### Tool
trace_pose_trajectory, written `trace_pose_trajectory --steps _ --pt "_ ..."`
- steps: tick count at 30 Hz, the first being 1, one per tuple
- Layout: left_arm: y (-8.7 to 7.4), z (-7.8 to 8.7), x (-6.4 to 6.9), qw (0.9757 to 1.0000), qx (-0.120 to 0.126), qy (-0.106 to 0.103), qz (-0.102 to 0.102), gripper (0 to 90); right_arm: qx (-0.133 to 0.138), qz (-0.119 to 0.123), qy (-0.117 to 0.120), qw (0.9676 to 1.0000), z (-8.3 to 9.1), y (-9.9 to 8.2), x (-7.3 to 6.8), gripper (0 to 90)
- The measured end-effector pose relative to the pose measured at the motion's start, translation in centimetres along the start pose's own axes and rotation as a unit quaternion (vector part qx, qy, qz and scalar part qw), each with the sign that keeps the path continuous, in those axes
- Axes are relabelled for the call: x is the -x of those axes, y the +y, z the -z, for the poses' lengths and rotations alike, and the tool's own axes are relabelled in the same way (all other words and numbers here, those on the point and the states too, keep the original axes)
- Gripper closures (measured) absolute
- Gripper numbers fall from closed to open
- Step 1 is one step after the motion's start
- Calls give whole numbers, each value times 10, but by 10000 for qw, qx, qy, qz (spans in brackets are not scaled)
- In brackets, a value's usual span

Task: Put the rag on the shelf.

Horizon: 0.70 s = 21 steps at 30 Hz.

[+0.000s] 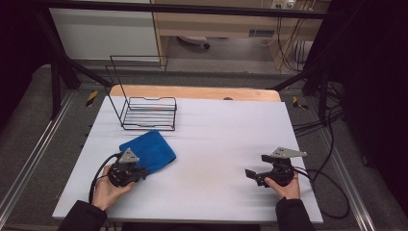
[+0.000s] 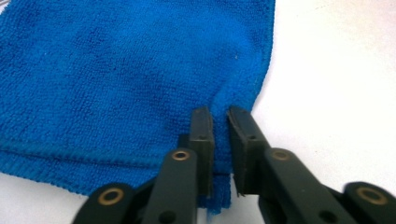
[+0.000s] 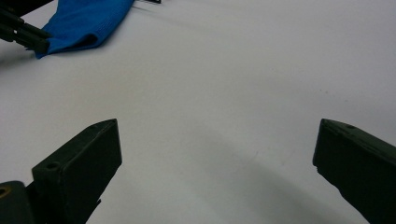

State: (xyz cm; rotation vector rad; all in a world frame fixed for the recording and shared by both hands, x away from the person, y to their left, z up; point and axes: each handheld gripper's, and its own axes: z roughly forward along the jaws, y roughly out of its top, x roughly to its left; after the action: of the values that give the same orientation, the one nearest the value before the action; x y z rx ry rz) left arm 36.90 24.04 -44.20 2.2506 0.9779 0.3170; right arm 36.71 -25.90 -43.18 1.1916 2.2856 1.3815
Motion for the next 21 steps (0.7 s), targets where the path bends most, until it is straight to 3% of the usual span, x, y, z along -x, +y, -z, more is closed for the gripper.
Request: trace_pose_trajectory --steps 8,17,21 --pt "1 1 -5 9997 61 -119 204 867 3 -19 20 10000 1 0 0 17" --pt "1 13 -11 9993 223 -155 242 877 14 -14 32 10000 1 1 0 18" --pt "1 16 -12 9991 200 -268 244 879 28 -28 36 10000 2 1 0 18"
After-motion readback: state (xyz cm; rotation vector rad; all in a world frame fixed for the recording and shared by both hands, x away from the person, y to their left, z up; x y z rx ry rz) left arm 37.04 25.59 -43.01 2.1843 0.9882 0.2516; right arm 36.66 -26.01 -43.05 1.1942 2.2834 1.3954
